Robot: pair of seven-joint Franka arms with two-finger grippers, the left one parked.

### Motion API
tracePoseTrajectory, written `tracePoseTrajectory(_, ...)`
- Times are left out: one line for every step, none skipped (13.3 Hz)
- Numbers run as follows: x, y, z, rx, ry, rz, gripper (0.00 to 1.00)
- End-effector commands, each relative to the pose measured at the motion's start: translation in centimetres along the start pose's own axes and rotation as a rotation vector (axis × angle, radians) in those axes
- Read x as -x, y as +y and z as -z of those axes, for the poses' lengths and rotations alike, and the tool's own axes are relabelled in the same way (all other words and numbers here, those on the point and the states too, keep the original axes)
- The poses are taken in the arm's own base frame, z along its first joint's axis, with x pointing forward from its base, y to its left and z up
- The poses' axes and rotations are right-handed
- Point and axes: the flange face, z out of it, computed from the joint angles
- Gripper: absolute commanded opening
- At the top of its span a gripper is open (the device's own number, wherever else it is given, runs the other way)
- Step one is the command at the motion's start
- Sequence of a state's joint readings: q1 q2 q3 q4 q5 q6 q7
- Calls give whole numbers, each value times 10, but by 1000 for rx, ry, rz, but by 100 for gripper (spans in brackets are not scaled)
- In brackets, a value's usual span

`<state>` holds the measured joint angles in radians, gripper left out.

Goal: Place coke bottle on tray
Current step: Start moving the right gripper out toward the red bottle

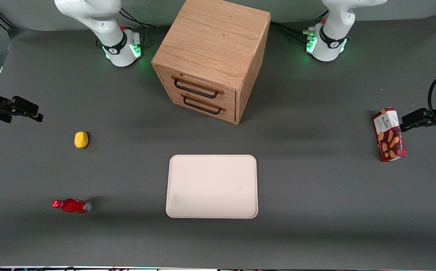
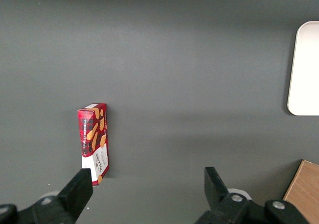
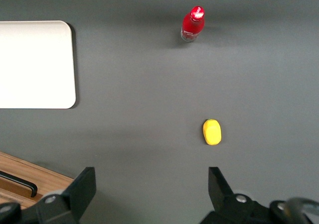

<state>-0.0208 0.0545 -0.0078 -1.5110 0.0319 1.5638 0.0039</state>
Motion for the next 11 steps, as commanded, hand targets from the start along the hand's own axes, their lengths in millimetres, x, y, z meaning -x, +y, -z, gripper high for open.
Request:
tracePoseTrajectory(3, -2, 9, 13, 12, -9, 100)
tracePoseTrajectory(3, -3, 9, 14, 12, -6, 100)
tracePoseTrajectory(4, -3, 9, 14, 11, -7, 100)
tracePoseTrajectory(4, -4, 9, 14, 11, -6, 100)
tracePoseTrajectory(3, -4, 9, 13, 12, -6, 100)
tracePoseTrajectory(4, -4, 8, 13, 9, -3, 100)
tracePoseTrajectory(4, -4, 7, 14, 8, -3, 100)
tracePoseTrajectory(4, -3, 8, 14, 9, -3, 100)
tracePoseTrajectory(3, 0, 10, 16, 16, -7, 100)
tracePoseTrajectory(2, 3, 12, 16, 19, -10, 100)
tracePoseTrajectory(-1, 6, 13, 18, 23, 8, 100)
